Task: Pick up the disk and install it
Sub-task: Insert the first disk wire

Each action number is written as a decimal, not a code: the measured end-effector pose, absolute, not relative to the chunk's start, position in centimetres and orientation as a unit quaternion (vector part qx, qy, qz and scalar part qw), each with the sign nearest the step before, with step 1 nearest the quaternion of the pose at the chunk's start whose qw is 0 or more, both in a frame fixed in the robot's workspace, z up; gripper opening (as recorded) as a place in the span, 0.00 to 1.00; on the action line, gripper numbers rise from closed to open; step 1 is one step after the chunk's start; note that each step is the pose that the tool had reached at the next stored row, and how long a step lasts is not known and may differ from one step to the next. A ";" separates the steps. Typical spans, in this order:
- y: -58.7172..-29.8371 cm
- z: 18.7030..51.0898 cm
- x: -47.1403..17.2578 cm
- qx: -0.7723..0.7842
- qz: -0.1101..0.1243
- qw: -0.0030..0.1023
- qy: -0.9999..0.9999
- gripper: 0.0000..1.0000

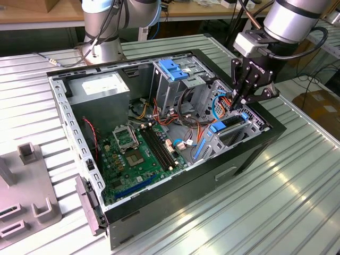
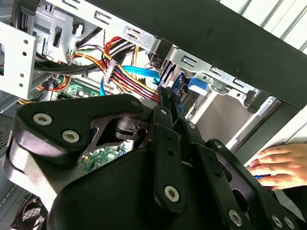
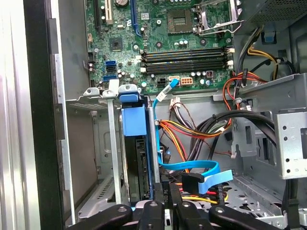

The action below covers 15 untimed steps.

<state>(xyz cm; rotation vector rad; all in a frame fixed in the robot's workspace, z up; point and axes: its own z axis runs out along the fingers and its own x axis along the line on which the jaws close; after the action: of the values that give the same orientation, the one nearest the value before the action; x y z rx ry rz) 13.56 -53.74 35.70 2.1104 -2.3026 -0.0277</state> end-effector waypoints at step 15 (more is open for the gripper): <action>-54.6 35.5 13.3 0.671 -0.008 0.007 -0.742 0.16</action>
<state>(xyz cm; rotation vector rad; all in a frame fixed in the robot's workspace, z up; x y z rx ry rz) 13.32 -54.60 35.50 2.0968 -2.3194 -0.0249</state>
